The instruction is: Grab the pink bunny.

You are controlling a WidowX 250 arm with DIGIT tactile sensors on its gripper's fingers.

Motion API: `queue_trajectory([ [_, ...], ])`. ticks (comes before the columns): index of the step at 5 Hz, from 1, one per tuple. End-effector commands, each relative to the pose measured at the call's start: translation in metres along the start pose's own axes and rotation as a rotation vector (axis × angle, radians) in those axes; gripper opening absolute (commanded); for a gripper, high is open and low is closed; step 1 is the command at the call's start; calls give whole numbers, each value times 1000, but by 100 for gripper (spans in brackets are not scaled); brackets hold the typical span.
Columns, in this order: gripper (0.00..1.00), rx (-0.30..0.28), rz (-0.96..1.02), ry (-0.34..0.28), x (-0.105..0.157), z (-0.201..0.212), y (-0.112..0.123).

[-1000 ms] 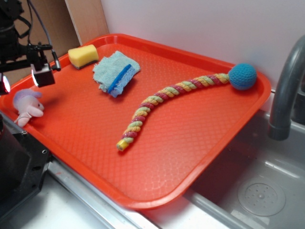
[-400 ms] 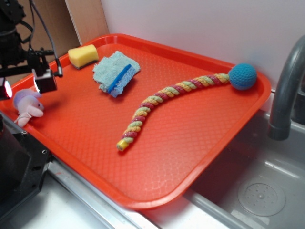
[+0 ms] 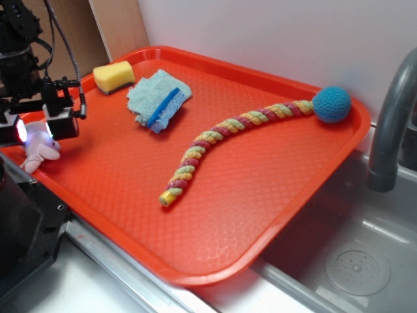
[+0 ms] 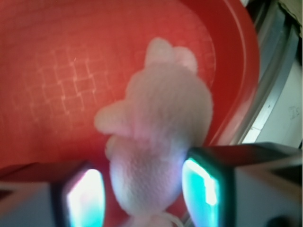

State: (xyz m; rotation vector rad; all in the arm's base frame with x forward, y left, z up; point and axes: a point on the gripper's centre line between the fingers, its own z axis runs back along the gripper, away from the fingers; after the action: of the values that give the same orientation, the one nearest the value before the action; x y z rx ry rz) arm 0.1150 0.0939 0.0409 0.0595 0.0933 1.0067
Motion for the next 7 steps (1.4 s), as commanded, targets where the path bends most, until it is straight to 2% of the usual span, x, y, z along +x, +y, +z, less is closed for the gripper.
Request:
queue_trajectory([
  [1,100,-66,-109,-4,-4,7,5],
  [2,100,-66,-109,-4,-4,7,5],
  [3,100,-162,-26,-34,4,0,26],
  [4,100,-100,1,-48,13,-26,25],
  [5,0,-75,0,-51,14,-37,22],
  [6,0,-69,-52,-38,14,-37,19],
  [7,0,-39,-110,-23,14,-33,12],
])
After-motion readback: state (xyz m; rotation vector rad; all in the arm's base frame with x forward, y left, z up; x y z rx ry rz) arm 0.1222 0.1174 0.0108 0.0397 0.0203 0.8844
